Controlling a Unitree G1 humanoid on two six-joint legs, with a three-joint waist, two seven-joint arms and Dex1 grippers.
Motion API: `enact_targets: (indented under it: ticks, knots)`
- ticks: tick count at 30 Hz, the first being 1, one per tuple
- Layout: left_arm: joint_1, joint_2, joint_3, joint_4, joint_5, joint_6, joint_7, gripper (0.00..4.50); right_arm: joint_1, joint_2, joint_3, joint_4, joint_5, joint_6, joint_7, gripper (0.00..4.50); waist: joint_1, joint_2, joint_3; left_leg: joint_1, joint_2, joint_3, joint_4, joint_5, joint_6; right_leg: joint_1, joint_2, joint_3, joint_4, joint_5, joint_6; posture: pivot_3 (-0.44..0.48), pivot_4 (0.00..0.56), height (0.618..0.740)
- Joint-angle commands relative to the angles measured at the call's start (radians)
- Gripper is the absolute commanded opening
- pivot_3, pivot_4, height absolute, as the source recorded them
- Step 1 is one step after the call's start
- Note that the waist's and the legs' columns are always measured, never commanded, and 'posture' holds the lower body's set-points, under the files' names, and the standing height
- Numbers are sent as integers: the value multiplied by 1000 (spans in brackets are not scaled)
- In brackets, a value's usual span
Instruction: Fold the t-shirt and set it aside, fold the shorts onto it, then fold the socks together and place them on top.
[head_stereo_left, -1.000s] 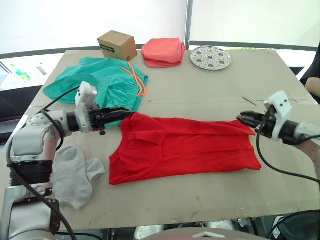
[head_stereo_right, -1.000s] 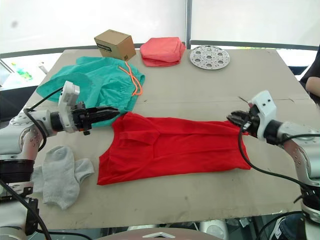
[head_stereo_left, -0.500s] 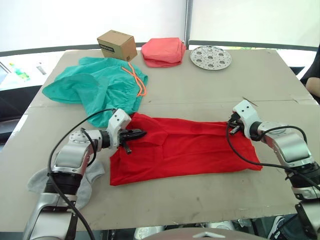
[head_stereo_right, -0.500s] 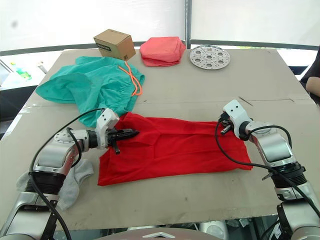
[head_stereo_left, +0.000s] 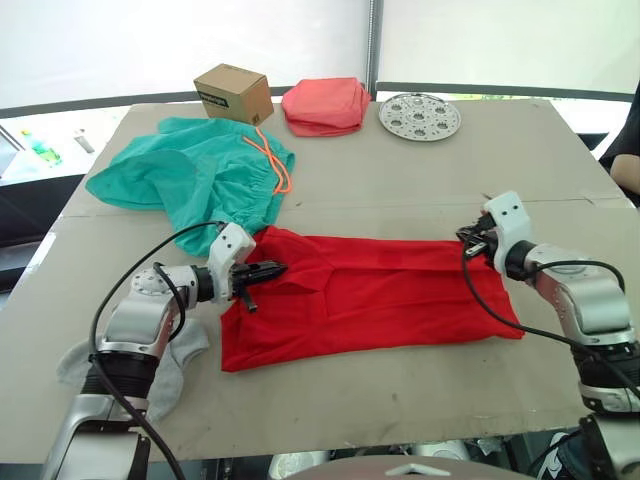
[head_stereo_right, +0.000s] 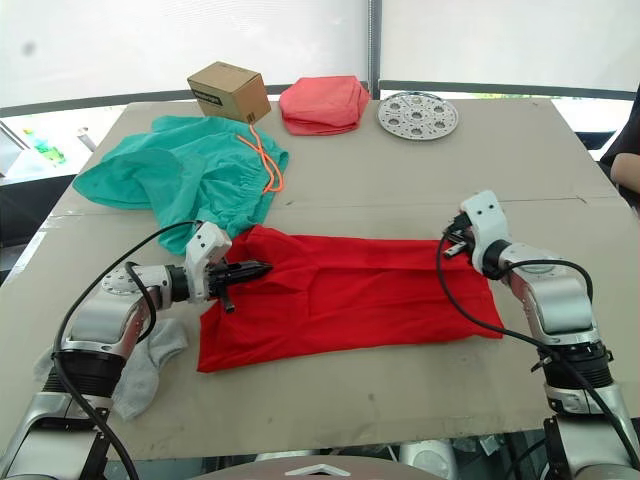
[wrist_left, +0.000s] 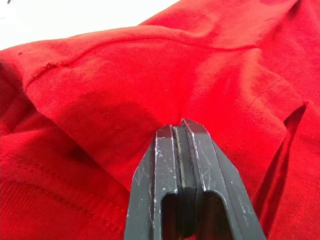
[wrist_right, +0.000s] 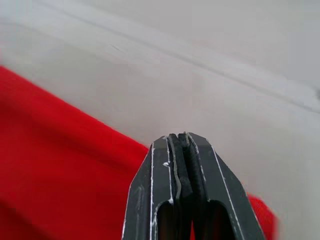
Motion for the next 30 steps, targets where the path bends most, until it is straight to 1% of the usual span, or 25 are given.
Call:
enact_targets:
  ticks: [1, 3, 6, 7, 9, 11, 13, 15, 17, 19, 22, 24, 28, 30]
  knots:
    - [-22, -26, -10, 53, 24, -11, 12, 53, -53, 67, 71, 34, -29, -54, -13, 0, 1, 0, 0, 0, 0, 0, 0, 0, 0, 0, 0, 0, 0, 0, 0, 0, 150, 740]
    - [-31, -42, -1, 62, 15, -9, 18, 53, -66, 139, 95, 57, -21, -81, -25, 0, 2, -1, 0, 0, 0, 0, 0, 0, 0, 0, 0, -1, 0, 0, 0, 0, 150, 740]
    - [-29, -61, 24, 50, -17, 22, 26, 53, -61, 217, 121, 67, -23, -131, -27, 0, 4, 0, 0, -1, 0, -1, 0, 0, 0, 0, 0, -1, 1, 4, -2, 0, 150, 740]
    - [-27, -66, 32, 43, -26, 34, 28, 53, -57, 239, 128, 69, -20, -143, -25, 0, 4, 0, 0, -1, 0, -1, 0, 0, 0, -1, 0, -1, 1, 4, -1, 0, 150, 740]
    - [-12, -81, 52, -3, -65, 76, 33, 53, -48, 308, 160, 90, -26, -181, -37, 0, 1, 0, 0, -2, 0, -1, 0, 1, -1, -1, 0, -1, 1, 4, -1, 0, 150, 740]
    - [-17, -111, 96, -79, -147, 163, 60, 53, -50, 359, 189, 122, -48, -229, -50, 0, -3, 0, 0, -2, 0, -1, 0, 1, -1, -1, 0, -1, 1, 4, -1, 0, 150, 740]
    - [-34, -138, 131, -144, -209, 245, 103, 53, -58, 402, 197, 150, -46, -262, -47, 0, -3, -1, 1, -2, 0, -2, 0, 1, -2, -2, 0, -1, 1, 4, -1, 0, 150, 740]
    - [-49, -172, 138, -196, -231, 294, 162, 53, -65, 424, 218, 186, -52, -306, -20, 0, -2, -2, 2, -3, 0, -2, 0, 2, -4, -2, 0, -1, 1, 4, 0, 0, 150, 740]
    - [-55, -220, 128, -222, -220, 309, 240, 53, -71, 435, 239, 237, -69, -354, -1, 0, -2, -2, 1, -2, -1, -2, 0, 3, -5, -2, 0, 0, 1, 5, 0, 0, 150, 740]
    - [-50, -288, 107, -221, -171, 283, 339, 53, -85, 456, 259, 322, -105, -412, -14, 0, -4, -2, 1, -2, -1, -2, 0, 3, -5, -1, 0, 0, 1, 5, 0, 0, 150, 740]
    - [-29, -397, 88, -220, -119, 251, 475, 53, -97, 489, 269, 443, -173, -508, -86, 0, -6, -3, 1, -1, -2, -1, 0, 3, -5, -1, 1, 0, 1, 5, -1, 0, 150, 740]
    - [0, -447, 76, -229, -92, 220, 526, 53, -81, 499, 254, 469, -199, -541, -135, 0, -15, -3, 1, 0, -2, -1, -1, 4, -6, -1, 1, 2, 1, 5, -1, 0, 150, 740]
    - [63, -472, 89, -235, -50, 168, 597, 53, -3, 484, 204, 411, -205, -549, -199, 0, -20, -3, 0, 1, -1, -1, -3, 5, -8, -1, 0, 2, 1, 5, -1, 0, 150, 740]
    - [101, -476, 132, -219, -34, 128, 654, 53, 108, 456, 133, 295, -190, -528, -251, 0, -15, -3, -1, 1, -1, -2, -4, 5, -8, -1, 0, 2, 1, 4, -1, 0, 150, 740]
